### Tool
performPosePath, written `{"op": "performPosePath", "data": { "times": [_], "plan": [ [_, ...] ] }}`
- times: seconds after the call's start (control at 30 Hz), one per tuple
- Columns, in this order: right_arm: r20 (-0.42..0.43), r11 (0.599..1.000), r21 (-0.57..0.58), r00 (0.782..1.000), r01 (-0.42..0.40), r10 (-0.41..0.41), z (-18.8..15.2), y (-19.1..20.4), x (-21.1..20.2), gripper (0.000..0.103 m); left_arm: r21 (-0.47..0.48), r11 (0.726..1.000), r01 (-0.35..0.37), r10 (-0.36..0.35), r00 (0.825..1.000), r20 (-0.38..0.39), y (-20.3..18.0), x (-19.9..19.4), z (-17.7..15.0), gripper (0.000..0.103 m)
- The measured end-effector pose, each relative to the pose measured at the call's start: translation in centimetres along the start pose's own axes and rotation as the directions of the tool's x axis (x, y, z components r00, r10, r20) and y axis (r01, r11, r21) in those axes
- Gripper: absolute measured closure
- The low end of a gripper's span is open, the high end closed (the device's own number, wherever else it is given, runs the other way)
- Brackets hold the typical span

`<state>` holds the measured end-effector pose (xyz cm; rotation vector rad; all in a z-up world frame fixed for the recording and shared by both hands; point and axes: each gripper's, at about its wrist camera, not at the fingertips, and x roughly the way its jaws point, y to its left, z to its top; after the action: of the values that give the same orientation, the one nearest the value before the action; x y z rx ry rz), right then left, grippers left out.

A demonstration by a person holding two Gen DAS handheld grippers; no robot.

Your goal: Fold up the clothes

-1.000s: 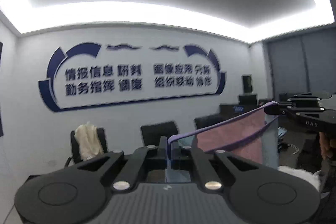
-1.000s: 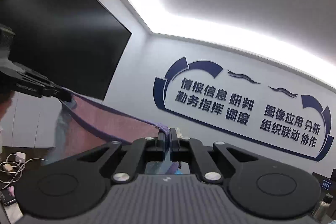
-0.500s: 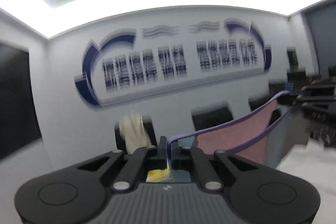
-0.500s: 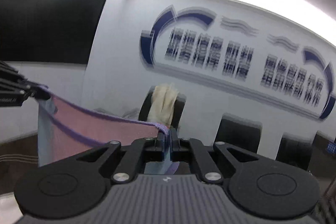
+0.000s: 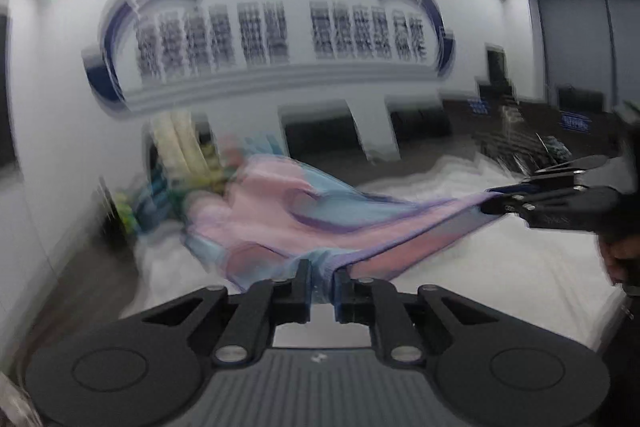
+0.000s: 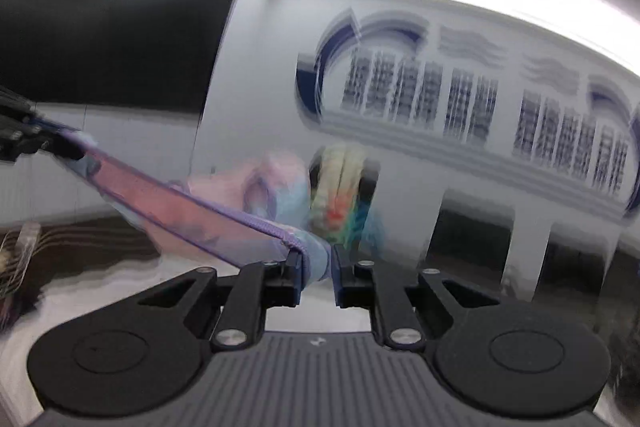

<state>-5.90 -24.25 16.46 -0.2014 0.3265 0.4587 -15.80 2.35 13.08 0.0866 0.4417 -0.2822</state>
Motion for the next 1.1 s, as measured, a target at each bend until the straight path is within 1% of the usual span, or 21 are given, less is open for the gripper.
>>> {"op": "performPosePath", "data": {
  "times": [0.03,0.1,0.17,0.2,0.23,0.27,0.3,0.33,0.43,0.47,0.5,0.53,0.6,0.63,0.73,0.8,0.9,0.93,0.97,1.03,1.1],
  "plan": [
    [-0.099,0.997,0.070,0.995,-0.025,0.032,-3.9,-0.5,0.9,0.091,-0.058,0.997,0.059,-0.063,0.996,-0.067,0.0,1.7,-3.4,0.090],
    [-0.252,0.971,0.229,0.958,-0.075,0.133,-9.8,-1.7,1.8,0.091,-0.193,0.974,0.120,-0.153,0.974,-0.168,0.2,3.3,-8.3,0.090],
    [-0.326,0.915,0.392,0.915,-0.098,0.238,-15.1,-2.8,1.3,0.091,-0.279,0.943,0.182,-0.233,0.960,-0.158,1.1,2.4,-10.2,0.082],
    [-0.303,0.892,0.441,0.918,-0.102,0.255,-16.4,-2.9,0.0,0.089,-0.307,0.934,0.181,-0.231,0.964,-0.134,1.6,2.0,-10.3,0.062],
    [-0.270,0.885,0.452,0.928,-0.114,0.257,-16.4,-3.1,-1.0,0.081,-0.335,0.925,0.181,-0.229,0.967,-0.110,2.1,1.6,-10.4,0.047],
    [-0.235,0.881,0.456,0.937,-0.129,0.258,-16.2,-3.4,-2.0,0.072,-0.361,0.915,0.179,-0.224,0.971,-0.087,2.6,1.2,-10.5,0.024],
    [-0.205,0.889,0.438,0.948,-0.135,0.245,-15.2,-3.2,-2.4,0.049,-0.368,0.919,0.143,-0.187,0.979,-0.087,3.1,1.9,-9.8,0.021],
    [-0.176,0.902,0.409,0.957,-0.141,0.230,-13.7,-3.1,-2.0,0.035,-0.365,0.923,0.117,-0.164,0.981,-0.099,3.7,3.3,-9.1,0.022],
    [-0.166,0.922,0.365,0.966,-0.128,0.199,-12.5,-3.3,1.0,0.035,-0.350,0.936,0.045,-0.107,0.981,-0.162,2.6,6.4,-9.6,0.038],
    [-0.191,0.921,0.371,0.961,-0.117,0.199,-12.7,-3.3,2.8,0.035,-0.338,0.941,0.030,-0.098,0.978,-0.186,2.1,7.7,-9.7,0.055],
    [-0.214,0.920,0.375,0.955,-0.114,0.205,-12.9,-3.5,4.4,0.042,-0.325,0.945,0.015,-0.088,0.974,-0.209,1.7,8.9,-9.9,0.078],
    [-0.244,0.919,0.378,0.946,-0.112,0.216,-13.7,-3.4,5.4,0.062,-0.315,0.949,-0.012,-0.058,0.976,-0.211,1.3,8.9,-10.4,0.087],
    [-0.264,0.922,0.369,0.937,-0.120,0.228,-14.2,-2.8,6.3,0.082,-0.304,0.952,-0.047,-0.021,0.976,-0.215,0.8,8.7,-10.7,0.096],
    [-0.262,0.927,0.353,0.938,-0.126,0.227,-14.3,-2.5,6.2,0.093,-0.323,0.946,-0.037,-0.035,0.976,-0.214,0.6,8.6,-10.7,0.097],
    [-0.247,0.931,0.350,0.948,-0.105,0.199,-14.1,-3.2,5.2,0.100,-0.368,0.930,0.008,-0.092,0.973,-0.212,-0.3,8.4,-10.4,0.100],
    [-0.252,0.937,0.346,0.958,-0.039,0.133,-14.0,-4.9,3.8,0.100,-0.375,0.921,0.110,-0.200,0.957,-0.210,-2.9,7.9,-10.3,0.103],
    [-0.300,0.942,0.307,0.953,0.137,-0.040,-14.5,-7.9,1.6,0.101,-0.397,0.874,0.280,-0.373,0.910,-0.179,-7.0,8.0,-10.2,0.101],
    [-0.321,0.936,0.283,0.940,0.208,-0.112,-14.8,-8.8,1.0,0.101,-0.405,0.855,0.323,-0.417,0.894,-0.166,-7.6,8.2,-10.1,0.100],
    [-0.354,0.922,0.247,0.914,0.297,-0.200,-15.2,-9.7,0.7,0.101,-0.401,0.832,0.384,-0.483,0.856,-0.183,-7.9,8.7,-9.6,0.091],
    [-0.383,0.879,0.269,0.881,0.394,-0.278,-15.8,-11.9,0.0,0.098,-0.391,0.803,0.450,-0.550,0.812,-0.194,-6.9,8.9,-8.5,0.086],
    [-0.338,0.876,0.326,0.909,0.354,-0.242,-15.4,-12.6,-1.1,0.098,-0.366,0.826,0.428,-0.501,0.856,-0.129,-3.4,7.7,-7.0,0.082]
  ]
}}
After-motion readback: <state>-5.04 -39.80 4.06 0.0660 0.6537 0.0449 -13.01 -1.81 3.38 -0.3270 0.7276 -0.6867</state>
